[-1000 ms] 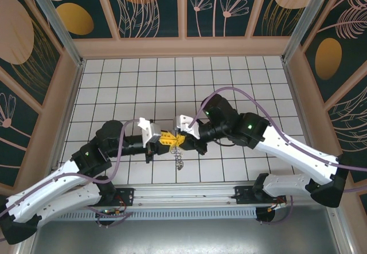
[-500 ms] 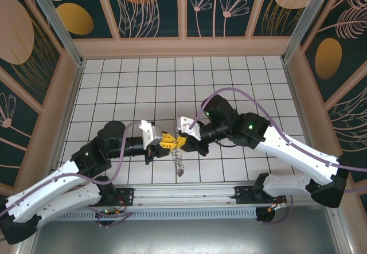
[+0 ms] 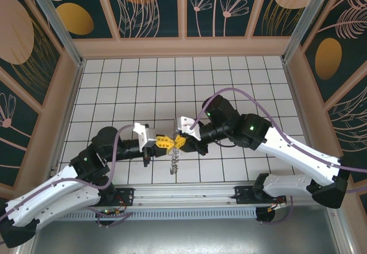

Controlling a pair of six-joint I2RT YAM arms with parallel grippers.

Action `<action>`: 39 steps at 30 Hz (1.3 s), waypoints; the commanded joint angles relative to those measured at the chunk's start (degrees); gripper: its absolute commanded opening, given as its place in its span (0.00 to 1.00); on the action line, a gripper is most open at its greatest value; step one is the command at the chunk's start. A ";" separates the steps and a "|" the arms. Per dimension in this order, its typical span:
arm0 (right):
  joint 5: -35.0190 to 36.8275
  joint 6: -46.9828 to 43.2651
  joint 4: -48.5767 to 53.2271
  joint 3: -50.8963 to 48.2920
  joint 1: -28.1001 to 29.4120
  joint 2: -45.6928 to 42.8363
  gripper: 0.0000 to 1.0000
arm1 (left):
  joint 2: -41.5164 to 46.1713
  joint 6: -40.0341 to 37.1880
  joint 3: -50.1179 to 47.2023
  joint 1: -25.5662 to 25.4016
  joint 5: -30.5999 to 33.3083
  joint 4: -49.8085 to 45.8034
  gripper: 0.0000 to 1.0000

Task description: Put the keys on the keyring

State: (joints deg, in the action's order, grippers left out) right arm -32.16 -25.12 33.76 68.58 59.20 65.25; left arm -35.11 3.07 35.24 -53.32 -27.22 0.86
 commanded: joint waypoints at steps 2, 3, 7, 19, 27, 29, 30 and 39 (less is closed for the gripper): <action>-3.47 1.17 -4.30 -2.00 -0.05 -4.11 0.13 | 4.42 8.26 -3.64 -0.16 -3.04 14.76 0.00; -4.22 1.29 -4.84 -2.58 0.06 -4.66 0.11 | 4.76 9.22 -4.28 -0.14 -3.31 16.32 0.00; -5.01 2.08 -7.13 -4.12 0.39 -5.95 0.05 | 4.62 11.66 -7.39 -0.14 -3.76 22.65 0.00; -3.36 3.72 -6.71 -3.83 0.76 -3.55 0.00 | 3.13 15.31 -11.51 -0.19 -4.45 36.03 0.00; -2.99 3.69 -7.25 -2.58 0.82 -0.74 0.00 | 2.93 15.46 -11.69 -0.20 -4.48 36.27 0.00; -2.99 3.59 -7.39 -2.39 0.74 -0.95 0.00 | 2.93 15.66 -11.94 -0.20 -4.45 36.73 0.00; -2.99 3.59 -7.47 -2.39 0.79 -1.08 0.00 | 2.95 15.65 -12.08 -0.18 -4.37 36.97 0.00; -0.17 4.72 -11.16 -7.36 0.79 -7.44 0.26 | 3.43 14.33 -10.74 -0.12 -3.73 33.77 0.00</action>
State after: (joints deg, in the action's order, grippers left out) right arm -34.30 -21.30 24.86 62.65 59.64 60.34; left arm -32.62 17.69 22.70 -53.47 -31.03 31.48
